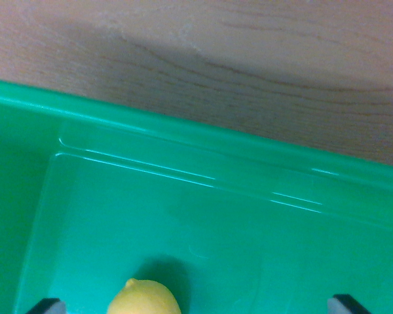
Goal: Pick fruit
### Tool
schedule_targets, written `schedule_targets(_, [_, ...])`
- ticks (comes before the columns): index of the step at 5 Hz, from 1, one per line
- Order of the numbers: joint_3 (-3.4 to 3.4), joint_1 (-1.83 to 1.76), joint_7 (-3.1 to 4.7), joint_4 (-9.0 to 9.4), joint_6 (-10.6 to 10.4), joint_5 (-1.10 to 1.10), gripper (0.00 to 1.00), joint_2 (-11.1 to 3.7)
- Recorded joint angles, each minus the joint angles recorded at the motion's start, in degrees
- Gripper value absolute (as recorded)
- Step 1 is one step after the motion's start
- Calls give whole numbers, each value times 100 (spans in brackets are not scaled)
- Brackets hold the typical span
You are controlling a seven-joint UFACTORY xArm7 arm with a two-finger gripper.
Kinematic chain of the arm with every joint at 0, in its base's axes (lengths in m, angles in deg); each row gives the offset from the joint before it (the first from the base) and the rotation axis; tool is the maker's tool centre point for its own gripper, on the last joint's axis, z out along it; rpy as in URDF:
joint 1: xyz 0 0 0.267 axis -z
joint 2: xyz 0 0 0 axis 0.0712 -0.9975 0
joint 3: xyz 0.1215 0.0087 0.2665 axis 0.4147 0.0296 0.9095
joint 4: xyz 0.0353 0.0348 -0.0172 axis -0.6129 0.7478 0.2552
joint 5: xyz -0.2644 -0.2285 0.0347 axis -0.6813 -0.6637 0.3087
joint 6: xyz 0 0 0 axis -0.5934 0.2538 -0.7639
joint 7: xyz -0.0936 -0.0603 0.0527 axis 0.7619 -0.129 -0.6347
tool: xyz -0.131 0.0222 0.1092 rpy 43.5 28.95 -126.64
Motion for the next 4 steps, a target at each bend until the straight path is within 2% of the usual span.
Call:
schedule_targets(1, [16, -27, 119, 204, -272, 18, 0, -94])
schedule_targets(2, [16, -27, 119, 204, -272, 18, 0, -94])
schedule_targets(3, [31, -53, 235, 403, -537, 35, 0, -186])
schedule_targets(4, [31, -53, 235, 403, -537, 35, 0, -186])
